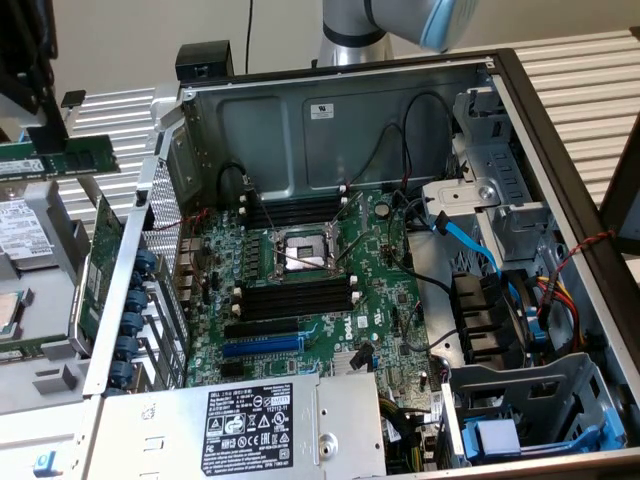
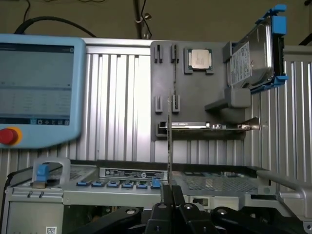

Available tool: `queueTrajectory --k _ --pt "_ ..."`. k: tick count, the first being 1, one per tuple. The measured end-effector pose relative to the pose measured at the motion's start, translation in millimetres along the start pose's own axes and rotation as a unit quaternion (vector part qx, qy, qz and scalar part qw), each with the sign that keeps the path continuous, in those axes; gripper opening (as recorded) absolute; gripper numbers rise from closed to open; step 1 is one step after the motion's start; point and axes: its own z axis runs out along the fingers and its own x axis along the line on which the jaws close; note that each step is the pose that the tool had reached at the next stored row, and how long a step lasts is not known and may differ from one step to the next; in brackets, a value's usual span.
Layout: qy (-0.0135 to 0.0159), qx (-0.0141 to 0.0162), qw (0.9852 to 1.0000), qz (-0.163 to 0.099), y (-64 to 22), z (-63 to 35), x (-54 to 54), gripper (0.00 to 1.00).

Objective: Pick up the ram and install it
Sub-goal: 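Pick up the ram and move it above insertion slot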

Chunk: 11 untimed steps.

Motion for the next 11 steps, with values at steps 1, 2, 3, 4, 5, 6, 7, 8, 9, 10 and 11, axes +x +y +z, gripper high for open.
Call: queueTrajectory --k 1,2,3,4,5,6,7,8,9,10,11 --pt "0.0000 0.0017 1.0000 0.000 -3.1 -0.2 -0.5 0.12" --pt "0.0001 0.0046 1.0000 0.000 -6.0 -0.3 -1.1 0.12" --pt "0.0002 0.0082 1.0000 0.000 -8.5 -0.5 -1.9 0.12" --pt "0.0005 0.0123 0.9999 0.000 -10.7 -0.6 -3.0 0.12" --pt "0.0012 0.0154 0.9999 -0.001 -13.7 -0.8 -4.2 0.12" --pt "0.0019 0.0169 0.9999 -0.001 -16.8 -0.9 -5.5 0.12" --pt "0.0025 0.0178 0.9998 -0.001 -20.6 -0.9 -6.6 0.12" --pt "0.0031 0.0187 0.9998 -0.001 -24.4 -1.0 -7.7 0.12" --pt "0.0037 0.0200 0.9998 -0.001 -27.9 -1.3 -8.7 0.12" --pt "0.0041 0.0215 0.9998 -0.001 -31.4 -1.4 -9.6 0.12" --pt "0.0045 0.0231 0.9997 -0.001 -34.8 -1.6 -10.5 0.12"
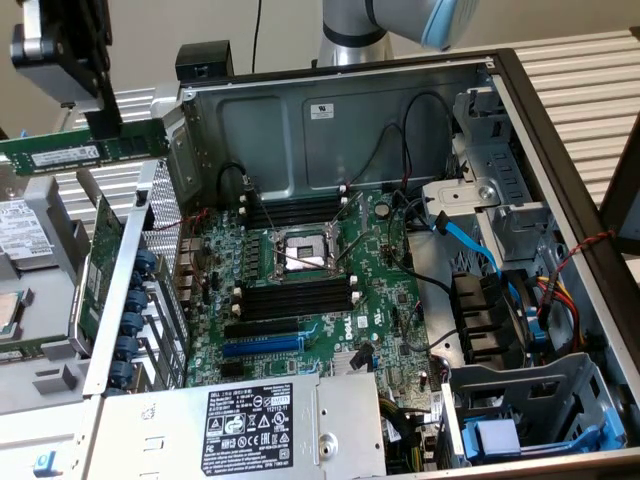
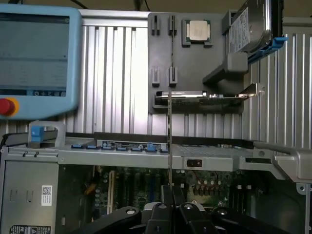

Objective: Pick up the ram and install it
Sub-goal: 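Pick up the ram and move it above insertion slot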

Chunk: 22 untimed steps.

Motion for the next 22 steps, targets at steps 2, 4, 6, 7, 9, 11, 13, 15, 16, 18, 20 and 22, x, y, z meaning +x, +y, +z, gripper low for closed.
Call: queueTrajectory --k 2,4,6,7,9,11,13,15,16,18,20,22 --pt "0.0009 0.0024 1.0000 0.000 -7.0 0.0 -2.0 0.12" --pt "0.0019 0.0040 1.0000 0.000 -14.3 0.1 -4.5 0.12" --pt "0.0024 0.0048 1.0000 0.000 -22.6 0.2 -6.3 0.12" --pt "0.0026 0.0050 1.0000 0.000 -26.9 0.2 -6.9 0.12" --pt "0.0027 0.0051 1.0000 0.000 -35.8 0.1 -7.7 0.12" --pt "0.0027 0.0052 1.0000 0.000 -44.9 0.2 -8.5 0.12" --pt "0.0026 0.0052 1.0000 0.000 -53.9 0.4 -9.2 0.12" --pt "0.0027 0.0051 1.0000 0.000 -63.2 0.8 -9.9 0.12" --pt "0.0027 0.0052 1.0000 0.000 -67.4 1.0 -10.3 0.12" --pt "0.0027 0.0051 1.0000 0.000 -76.5 1.1 -10.9 0.12" --pt "0.0028 0.0051 1.0000 0.000 -86.0 1.3 -11.5 0.12" --pt "0.0028 0.0051 1.0000 0.000 -95.0 1.6 -12.2 0.12"
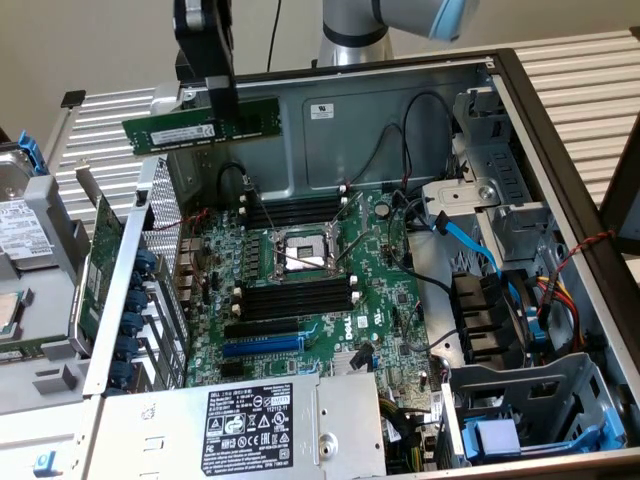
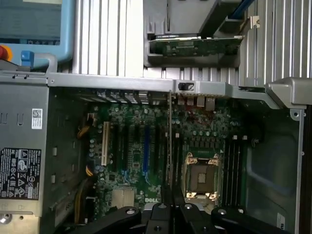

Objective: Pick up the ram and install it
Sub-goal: 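Pick up the ram and move it above insertion slot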

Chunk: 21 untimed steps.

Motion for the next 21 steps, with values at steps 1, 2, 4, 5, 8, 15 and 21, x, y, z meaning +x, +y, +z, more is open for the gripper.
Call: queueTrajectory --k 1,2,4,5,8,15,21 --pt "0.0000 0.0000 1.0000 0.000 -4.5 0.2 -0.3 0.12" --pt "0.0001 0.0000 1.0000 0.000 -8.9 0.3 -0.6 0.12" --pt "0.0002 0.0001 1.0000 0.000 -18.4 0.8 -1.6 0.12" --pt "0.0003 0.0000 1.0000 0.000 -22.6 1.0 -2.1 0.12" --pt "0.0007 0.0000 1.0000 0.000 -36.0 1.7 -4.0 0.12" --pt "0.0018 0.0000 1.0000 0.000 -61.1 3.0 -10.3 0.12" --pt "0.0020 0.0004 1.0000 0.007 -66.7 5.2 -16.5 0.12"
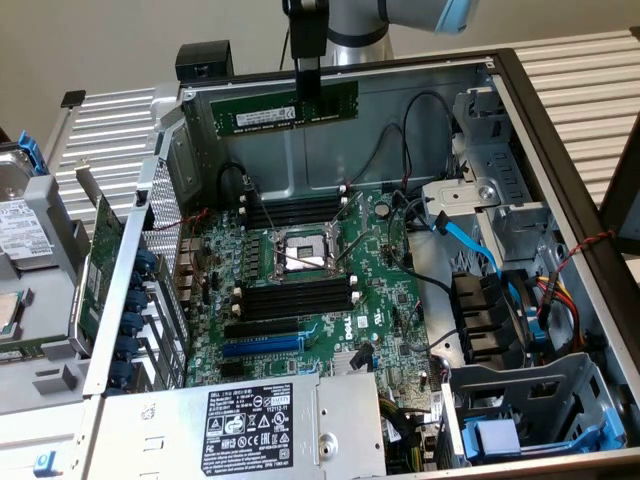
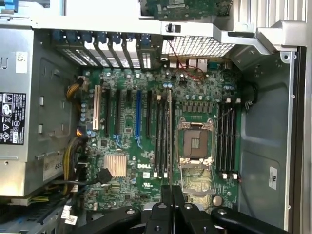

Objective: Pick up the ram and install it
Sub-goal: 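Pick up the ram and move it above insertion slot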

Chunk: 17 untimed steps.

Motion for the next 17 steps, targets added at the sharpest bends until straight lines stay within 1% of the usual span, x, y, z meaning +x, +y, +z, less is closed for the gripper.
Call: queueTrajectory --k 5,12,17 --pt "-0.0001 0.0002 0.9999 0.010 -0.5 5.2 -3.4 0.12" --pt "-0.0003 0.0004 0.9998 0.020 -0.2 7.4 -8.2 0.12" --pt "-0.0003 0.0004 0.9998 0.021 5.2 8.5 -10.6 0.12"
